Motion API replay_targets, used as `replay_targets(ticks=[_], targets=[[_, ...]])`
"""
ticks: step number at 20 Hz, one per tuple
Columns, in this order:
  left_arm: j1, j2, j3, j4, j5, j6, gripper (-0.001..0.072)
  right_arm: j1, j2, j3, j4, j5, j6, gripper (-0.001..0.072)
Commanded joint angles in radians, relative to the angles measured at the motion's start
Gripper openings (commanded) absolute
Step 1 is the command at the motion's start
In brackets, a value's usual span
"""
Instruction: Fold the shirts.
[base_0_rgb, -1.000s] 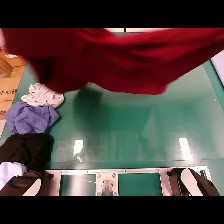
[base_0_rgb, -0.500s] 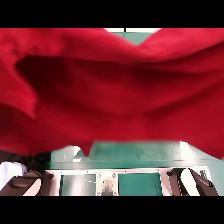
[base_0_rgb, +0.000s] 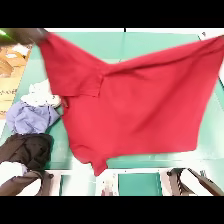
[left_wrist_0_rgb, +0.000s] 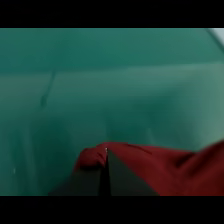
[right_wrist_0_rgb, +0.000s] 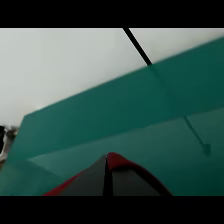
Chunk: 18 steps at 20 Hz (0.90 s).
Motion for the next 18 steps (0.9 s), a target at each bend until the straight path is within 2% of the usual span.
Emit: replay_targets(ticks=[1, 5, 9, 15, 18], targets=[[0.000, -0.210, -0.180, -0.027, 0.166, 0.030, 0.0023, 0.081, -0.232, -0.134, 0.003, -0.149, -0.109, 0.0012], [0.000, -0.451, -0.165, -0.070, 0.324, 0.030, 0.0022, 0.105, -0.580, -0.034, 0.057, -0.183, -0.109, 0.0012], [0.000, -0.563, -0.043, -0.108, 0.396, 0.029, 0.0022, 0.105, -0.805, 0.180, 0.150, -0.133, -0.100, 0.0012], [0.000, -0.589, 0.156, -0.116, 0.448, 0.029, 0.0022, 0.105, -0.877, 0.398, 0.171, -0.116, -0.071, 0.0012], [0.000, -0.595, 0.166, -0.094, 0.380, 0.029, 0.0022, 0.105, -0.880, 0.407, 0.135, -0.115, -0.071, 0.0012]])
